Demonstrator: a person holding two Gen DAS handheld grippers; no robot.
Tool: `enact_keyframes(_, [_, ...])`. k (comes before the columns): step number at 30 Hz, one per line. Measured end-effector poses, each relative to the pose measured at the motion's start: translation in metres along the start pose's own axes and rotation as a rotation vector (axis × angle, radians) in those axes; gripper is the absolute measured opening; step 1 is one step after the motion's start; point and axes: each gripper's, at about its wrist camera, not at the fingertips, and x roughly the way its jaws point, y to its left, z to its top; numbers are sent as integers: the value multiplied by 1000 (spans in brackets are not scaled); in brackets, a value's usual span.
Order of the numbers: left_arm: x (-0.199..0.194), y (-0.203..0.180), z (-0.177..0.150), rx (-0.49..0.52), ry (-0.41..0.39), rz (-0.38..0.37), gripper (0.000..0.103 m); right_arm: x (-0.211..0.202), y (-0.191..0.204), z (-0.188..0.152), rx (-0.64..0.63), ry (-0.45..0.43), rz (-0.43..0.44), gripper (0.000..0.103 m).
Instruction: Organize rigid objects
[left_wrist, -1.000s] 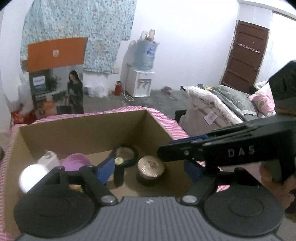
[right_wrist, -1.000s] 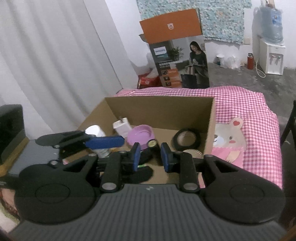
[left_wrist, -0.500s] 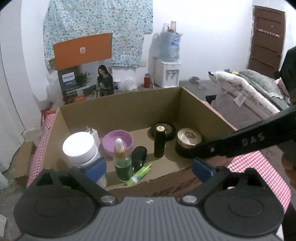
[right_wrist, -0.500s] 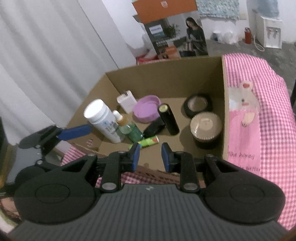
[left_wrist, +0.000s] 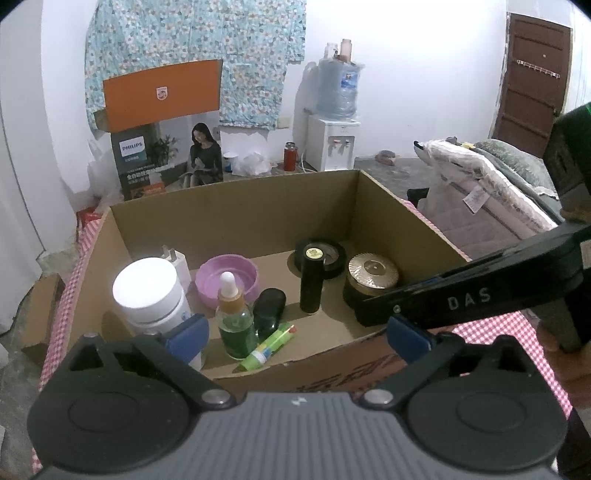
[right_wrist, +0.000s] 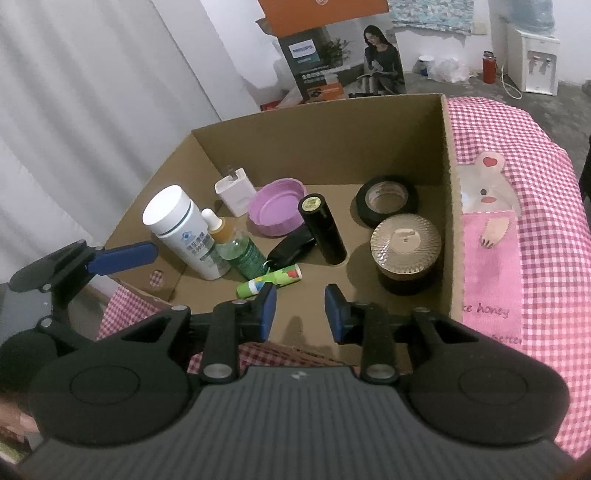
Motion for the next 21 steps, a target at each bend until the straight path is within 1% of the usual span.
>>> enact_keyframes(11, [-3,-2,-2,-6,9,-1,103,-2,0,0,-42,22,12,29])
enact_keyframes(15, [-15,-2,-6,-11,-27,-16,103,-4,-1,1,-26,10,18,30])
enact_keyframes(16, [-20,-1,-8,-10,-45,-22,103,-6,-2,0,-16,-6,28,31])
enact_keyframes(17, [-27,-1,-10,-9,-66,-29,103,-9,-2,-1,-11,-23,38,37])
enact_keyframes(18, [-32,0,-11,-8,-81,-36,103,-14,-2,-2,-6,-46,50,45])
enact_keyframes(20, [-43,2,-15,-16,-104,-42,103,-26,3,-7,-8,-100,61,54])
enact_keyframes(21, [-47,4,-17,-21,-112,-44,103,-33,7,-9,-25,-127,53,57])
